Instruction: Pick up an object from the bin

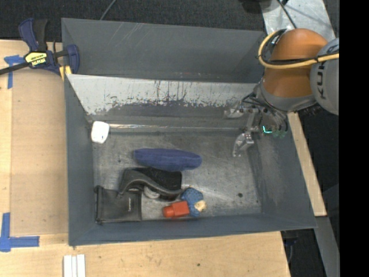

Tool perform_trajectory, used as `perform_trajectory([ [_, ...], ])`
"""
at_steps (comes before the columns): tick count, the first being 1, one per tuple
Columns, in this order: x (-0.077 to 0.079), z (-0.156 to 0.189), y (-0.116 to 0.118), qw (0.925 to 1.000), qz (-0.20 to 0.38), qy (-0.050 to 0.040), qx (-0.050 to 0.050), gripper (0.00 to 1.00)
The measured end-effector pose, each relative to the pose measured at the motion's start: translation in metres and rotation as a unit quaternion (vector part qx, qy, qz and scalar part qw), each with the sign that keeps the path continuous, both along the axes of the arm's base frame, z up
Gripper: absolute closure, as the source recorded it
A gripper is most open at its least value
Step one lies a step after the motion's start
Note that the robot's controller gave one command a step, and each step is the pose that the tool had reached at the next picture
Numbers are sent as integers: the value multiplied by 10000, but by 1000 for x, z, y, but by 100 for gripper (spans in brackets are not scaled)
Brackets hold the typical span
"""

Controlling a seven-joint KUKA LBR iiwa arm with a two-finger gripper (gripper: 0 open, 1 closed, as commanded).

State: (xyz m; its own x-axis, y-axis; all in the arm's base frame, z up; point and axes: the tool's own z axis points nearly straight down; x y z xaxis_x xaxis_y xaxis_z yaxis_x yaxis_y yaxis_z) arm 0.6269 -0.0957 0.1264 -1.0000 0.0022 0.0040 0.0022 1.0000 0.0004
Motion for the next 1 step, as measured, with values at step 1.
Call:
perform_trajectory([
  [1,-10,0,8,9938,1112,-27,-1,0],
])
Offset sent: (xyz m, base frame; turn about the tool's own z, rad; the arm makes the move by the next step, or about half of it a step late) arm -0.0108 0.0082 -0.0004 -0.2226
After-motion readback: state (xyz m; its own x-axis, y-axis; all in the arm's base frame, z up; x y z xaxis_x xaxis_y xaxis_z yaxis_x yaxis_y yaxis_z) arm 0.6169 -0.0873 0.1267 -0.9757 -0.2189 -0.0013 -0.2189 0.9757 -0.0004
